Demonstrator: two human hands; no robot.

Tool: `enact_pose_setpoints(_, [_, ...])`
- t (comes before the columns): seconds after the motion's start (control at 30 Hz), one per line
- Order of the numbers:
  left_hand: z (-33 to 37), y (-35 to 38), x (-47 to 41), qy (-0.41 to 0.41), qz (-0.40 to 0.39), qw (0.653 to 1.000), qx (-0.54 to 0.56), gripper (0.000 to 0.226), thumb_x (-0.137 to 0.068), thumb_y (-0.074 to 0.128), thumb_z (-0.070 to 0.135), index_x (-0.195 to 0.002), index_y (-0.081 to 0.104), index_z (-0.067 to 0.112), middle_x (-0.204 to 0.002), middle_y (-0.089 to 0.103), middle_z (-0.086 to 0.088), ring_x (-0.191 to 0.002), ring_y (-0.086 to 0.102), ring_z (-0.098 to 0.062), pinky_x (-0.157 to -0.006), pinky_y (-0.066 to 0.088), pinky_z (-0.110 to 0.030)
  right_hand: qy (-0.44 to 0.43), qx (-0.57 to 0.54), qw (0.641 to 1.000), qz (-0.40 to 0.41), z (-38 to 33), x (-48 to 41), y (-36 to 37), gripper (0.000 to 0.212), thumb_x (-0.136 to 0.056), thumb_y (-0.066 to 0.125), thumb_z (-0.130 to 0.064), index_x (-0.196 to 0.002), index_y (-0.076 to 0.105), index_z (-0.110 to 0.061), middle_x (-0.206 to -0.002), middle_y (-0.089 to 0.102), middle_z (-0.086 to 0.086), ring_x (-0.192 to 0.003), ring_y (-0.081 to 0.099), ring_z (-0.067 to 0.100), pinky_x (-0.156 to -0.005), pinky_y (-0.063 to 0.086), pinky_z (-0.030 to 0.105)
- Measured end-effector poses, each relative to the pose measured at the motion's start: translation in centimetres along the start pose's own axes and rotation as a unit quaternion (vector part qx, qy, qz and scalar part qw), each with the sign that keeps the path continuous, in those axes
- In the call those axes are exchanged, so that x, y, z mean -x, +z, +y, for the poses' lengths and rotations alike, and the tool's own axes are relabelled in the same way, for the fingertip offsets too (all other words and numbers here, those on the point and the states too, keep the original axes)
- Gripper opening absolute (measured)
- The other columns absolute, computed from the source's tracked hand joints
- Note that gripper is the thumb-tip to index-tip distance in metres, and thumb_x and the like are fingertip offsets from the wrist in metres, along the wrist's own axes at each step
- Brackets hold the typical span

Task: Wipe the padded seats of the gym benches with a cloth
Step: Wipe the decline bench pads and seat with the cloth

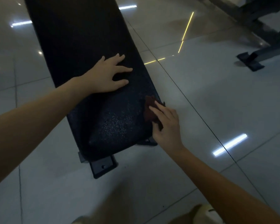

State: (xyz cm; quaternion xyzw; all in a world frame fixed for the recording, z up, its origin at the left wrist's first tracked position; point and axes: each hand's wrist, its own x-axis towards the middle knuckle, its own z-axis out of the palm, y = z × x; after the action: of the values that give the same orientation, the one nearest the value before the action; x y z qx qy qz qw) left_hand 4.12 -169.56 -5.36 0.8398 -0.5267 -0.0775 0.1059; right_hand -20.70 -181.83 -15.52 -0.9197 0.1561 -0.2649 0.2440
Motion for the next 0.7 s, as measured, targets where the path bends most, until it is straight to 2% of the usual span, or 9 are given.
enact_pose_setpoints(0.13, [2.5, 1.9, -1.2, 0.081, -0.023, 0.996, -0.032, 0.055, -0.096, 0.051, 0.047, -0.148, 0.039, 0.034, -0.164, 0.01, -0.006, -0.151, 0.0, -0.019, -0.119, -0.002, -0.051, 0.062, -0.015, 0.997, 0.048, -2.4, 1.8, 1.2, 0.047, -0.08, 0.055, -0.01, -0.126, 0.065, -0.011, -0.137, 0.059, 0.006, -0.117, 0.049, 0.024, -0.104, 0.036, 0.034])
enact_pose_setpoints(0.2, [3.5, 3.3, -1.3, 0.129, -0.029, 0.99, -0.051, 0.053, -0.098, 0.046, 0.048, -0.148, 0.038, 0.034, -0.163, 0.013, -0.005, -0.151, 0.001, -0.019, -0.119, -0.003, -0.052, 0.072, -0.031, 0.995, 0.054, -4.0, 3.4, 1.9, 0.05, -0.076, 0.062, -0.005, -0.126, 0.066, -0.011, -0.137, 0.058, 0.006, -0.117, 0.05, 0.025, -0.106, 0.033, 0.03])
enact_pose_setpoints(0.27, [4.0, 4.4, -1.1, 0.167, -0.035, 0.982, -0.076, 0.053, -0.098, 0.035, 0.052, -0.149, 0.037, 0.036, -0.163, 0.015, -0.004, -0.151, 0.002, -0.019, -0.118, -0.003, -0.053, 0.076, -0.05, 0.994, 0.057, -5.9, 5.4, 2.9, 0.047, -0.078, 0.065, -0.007, -0.125, 0.066, -0.011, -0.139, 0.057, 0.006, -0.12, 0.05, 0.025, -0.107, 0.029, 0.025])
enact_pose_setpoints(0.33, [3.9, 4.6, -0.6, 0.195, -0.037, 0.975, -0.1, 0.056, -0.097, 0.027, 0.054, -0.149, 0.035, 0.036, -0.163, 0.016, -0.005, -0.151, 0.005, -0.02, -0.119, 0.002, -0.054, 0.077, -0.064, 0.993, 0.055, -8.1, 7.6, 4.0, 0.045, -0.08, 0.066, -0.014, -0.125, 0.065, -0.012, -0.142, 0.054, 0.006, -0.125, 0.048, 0.024, -0.11, 0.03, 0.027])
enact_pose_setpoints(0.47, [3.8, 4.6, 0.7, 0.227, -0.04, 0.966, -0.12, 0.053, -0.098, 0.025, 0.049, -0.147, 0.04, 0.033, -0.161, 0.022, -0.007, -0.15, 0.013, -0.023, -0.119, 0.014, -0.053, 0.067, -0.075, 0.993, 0.062, -9.4, 9.2, 5.2, 0.044, -0.085, 0.065, -0.018, -0.129, 0.062, -0.013, -0.145, 0.049, 0.007, -0.13, 0.044, 0.025, -0.109, 0.037, 0.036])
enact_pose_setpoints(0.57, [4.6, 5.8, 2.3, 0.238, -0.046, 0.962, -0.123, 0.052, -0.099, 0.027, 0.043, -0.148, 0.04, 0.03, -0.16, 0.024, -0.008, -0.15, 0.015, -0.025, -0.119, 0.014, -0.052, 0.072, -0.061, 0.993, 0.075, -8.0, 9.0, 4.9, 0.042, -0.086, 0.062, -0.015, -0.128, 0.064, -0.012, -0.144, 0.051, 0.007, -0.128, 0.046, 0.024, -0.111, 0.034, 0.031])
enact_pose_setpoints(0.7, [5.2, 5.4, 2.7, 0.244, -0.067, 0.958, -0.132, 0.054, -0.098, 0.025, 0.038, -0.148, 0.042, 0.027, -0.16, 0.026, -0.009, -0.149, 0.02, -0.027, -0.119, 0.018, -0.051, 0.16, -0.047, 0.973, 0.157, -5.0, 8.0, 4.2, 0.048, -0.082, 0.057, -0.008, -0.13, 0.062, -0.009, -0.142, 0.05, 0.007, -0.126, 0.042, 0.022, -0.109, 0.036, 0.033])
